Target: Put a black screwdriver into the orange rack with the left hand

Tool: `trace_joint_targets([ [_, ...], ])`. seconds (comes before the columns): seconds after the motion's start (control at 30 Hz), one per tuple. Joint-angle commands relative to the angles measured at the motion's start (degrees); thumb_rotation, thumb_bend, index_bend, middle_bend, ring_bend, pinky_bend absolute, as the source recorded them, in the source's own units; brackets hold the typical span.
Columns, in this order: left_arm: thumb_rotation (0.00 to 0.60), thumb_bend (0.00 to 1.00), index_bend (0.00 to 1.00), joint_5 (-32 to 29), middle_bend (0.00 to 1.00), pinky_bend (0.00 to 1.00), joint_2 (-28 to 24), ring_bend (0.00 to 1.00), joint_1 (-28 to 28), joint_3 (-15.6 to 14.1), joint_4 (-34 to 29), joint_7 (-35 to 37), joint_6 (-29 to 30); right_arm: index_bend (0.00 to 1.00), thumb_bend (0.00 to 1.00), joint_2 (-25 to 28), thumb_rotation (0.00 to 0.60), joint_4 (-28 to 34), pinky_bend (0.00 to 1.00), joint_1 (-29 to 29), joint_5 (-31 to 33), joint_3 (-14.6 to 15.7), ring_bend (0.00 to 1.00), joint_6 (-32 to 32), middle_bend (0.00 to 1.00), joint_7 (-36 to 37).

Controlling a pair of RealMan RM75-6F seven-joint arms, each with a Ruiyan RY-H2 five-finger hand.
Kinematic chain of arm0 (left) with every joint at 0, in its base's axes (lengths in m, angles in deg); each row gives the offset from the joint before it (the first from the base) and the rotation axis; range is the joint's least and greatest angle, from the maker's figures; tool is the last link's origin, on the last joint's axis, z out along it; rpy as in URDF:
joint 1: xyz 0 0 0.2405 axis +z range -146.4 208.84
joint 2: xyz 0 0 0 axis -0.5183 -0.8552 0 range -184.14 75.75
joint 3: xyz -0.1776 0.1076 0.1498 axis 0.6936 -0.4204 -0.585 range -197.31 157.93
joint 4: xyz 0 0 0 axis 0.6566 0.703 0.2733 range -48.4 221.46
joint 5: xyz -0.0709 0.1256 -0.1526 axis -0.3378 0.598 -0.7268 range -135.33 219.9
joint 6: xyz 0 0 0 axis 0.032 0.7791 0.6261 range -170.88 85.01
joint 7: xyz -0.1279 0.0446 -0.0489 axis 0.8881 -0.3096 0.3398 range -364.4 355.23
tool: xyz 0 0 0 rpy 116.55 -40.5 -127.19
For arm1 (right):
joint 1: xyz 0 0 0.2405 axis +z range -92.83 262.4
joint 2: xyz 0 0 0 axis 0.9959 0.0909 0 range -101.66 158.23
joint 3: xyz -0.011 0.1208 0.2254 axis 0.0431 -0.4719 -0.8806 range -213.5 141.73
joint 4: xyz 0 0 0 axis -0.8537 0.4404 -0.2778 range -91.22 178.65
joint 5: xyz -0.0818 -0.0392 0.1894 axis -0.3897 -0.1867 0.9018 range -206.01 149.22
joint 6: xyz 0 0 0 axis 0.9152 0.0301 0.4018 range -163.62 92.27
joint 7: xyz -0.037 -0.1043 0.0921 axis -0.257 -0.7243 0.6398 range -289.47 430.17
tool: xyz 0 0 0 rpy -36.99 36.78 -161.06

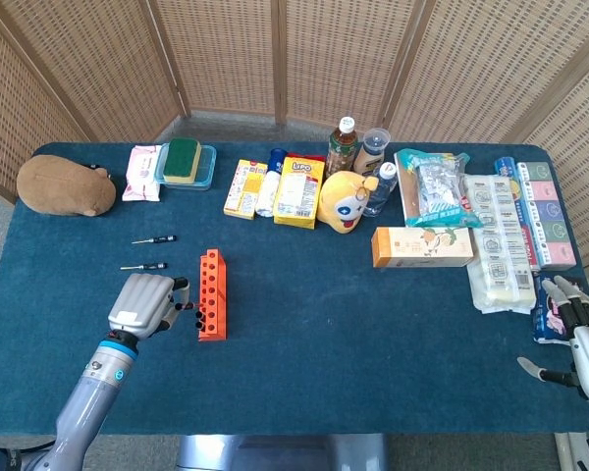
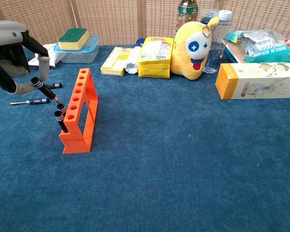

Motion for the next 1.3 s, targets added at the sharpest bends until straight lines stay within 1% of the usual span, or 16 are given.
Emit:
trace_joint_targets([
  [0.03, 0.6, 0.37, 0.57, -0.34, 1.0, 1.0, 0.15, 1.0, -0.21, -0.13, 0.12, 0.11, -0.01, 0.0, 0.0, 0.01, 0.6, 0.01, 0.03, -0.02, -0.02, 0.02, 0.09, 0.03, 0.03, 0.0],
  [0.3, 0.6, 0.37, 0.57, -0.32, 1.0, 1.0, 0.05, 1.0, -0.44, -0.88, -0.18, 0.69, 0.08, 0.0, 0.0, -0.01, 0.6, 0.0, 0.03, -0.05, -0.09, 0.0, 0.09, 0.15, 0.03, 0.05],
  [0.53, 0.6, 0.37, 0.57, -0.24, 1.0, 1.0, -0.04, 1.0, -0.74, -0.96, -0.39, 0.91, 0.54, 0.0, 0.0, 0.05, 0.6, -0.05, 0.03, -0.08, 0.0, -0.05, 0.09, 0.2, 0.03, 0.21],
  [1.13, 0.6, 0.37, 0.57, -1.48, 1.0, 1.0, 0.4, 1.0, -1.54, -1.53, -0.04, 0.83, 0.88, 0.0, 0.0, 0.15, 0.6, 0.08, 0.03, -0.12, -0.02, 0.01, 0.09, 0.15, 0.03, 0.36],
  [1.3, 0.6, 0.37, 0.57, -2.73, 1.0, 1.0, 0.79, 1.0, -1.98, -1.63, 0.26, 0.24, 0.91, 0.0, 0.0, 0.27, 0.6, 0.18, 0.03, -0.22, -0.05, 0.03, 0.09, 0.28, 0.03, 0.52],
])
